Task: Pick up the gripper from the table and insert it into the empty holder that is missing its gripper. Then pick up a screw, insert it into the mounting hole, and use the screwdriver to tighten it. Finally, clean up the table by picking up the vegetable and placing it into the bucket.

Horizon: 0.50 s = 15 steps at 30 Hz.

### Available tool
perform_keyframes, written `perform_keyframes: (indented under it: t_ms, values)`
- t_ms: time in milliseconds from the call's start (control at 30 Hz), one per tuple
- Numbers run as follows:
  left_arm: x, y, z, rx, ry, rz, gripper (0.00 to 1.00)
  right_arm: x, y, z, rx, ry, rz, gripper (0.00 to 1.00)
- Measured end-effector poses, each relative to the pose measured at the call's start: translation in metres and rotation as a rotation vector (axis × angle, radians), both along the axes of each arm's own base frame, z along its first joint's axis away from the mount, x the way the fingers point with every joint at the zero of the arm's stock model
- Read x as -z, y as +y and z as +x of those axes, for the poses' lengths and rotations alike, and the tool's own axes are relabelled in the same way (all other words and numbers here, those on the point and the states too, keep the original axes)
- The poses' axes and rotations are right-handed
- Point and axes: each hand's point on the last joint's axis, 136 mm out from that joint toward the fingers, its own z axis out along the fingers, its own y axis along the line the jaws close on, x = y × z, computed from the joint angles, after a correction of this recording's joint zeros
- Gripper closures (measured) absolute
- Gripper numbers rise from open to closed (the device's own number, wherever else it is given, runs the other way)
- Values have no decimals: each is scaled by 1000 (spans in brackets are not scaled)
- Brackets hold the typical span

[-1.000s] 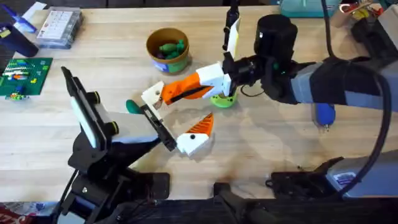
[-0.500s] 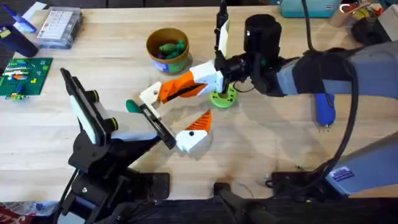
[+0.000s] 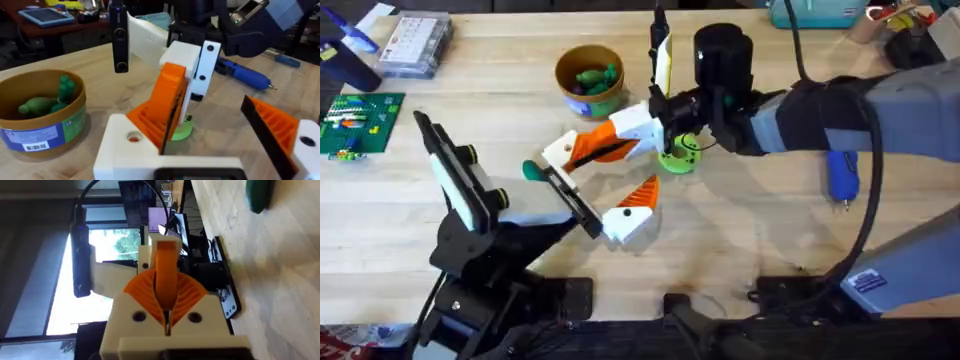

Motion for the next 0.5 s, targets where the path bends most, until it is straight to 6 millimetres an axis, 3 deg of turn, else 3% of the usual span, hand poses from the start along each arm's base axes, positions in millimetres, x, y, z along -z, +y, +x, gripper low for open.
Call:
perform_keyframes:
  t_ms: [500]
  values:
    - [0, 0, 0, -4, 5, -3, 12, 2, 2, 2, 16, 3, -10, 981]
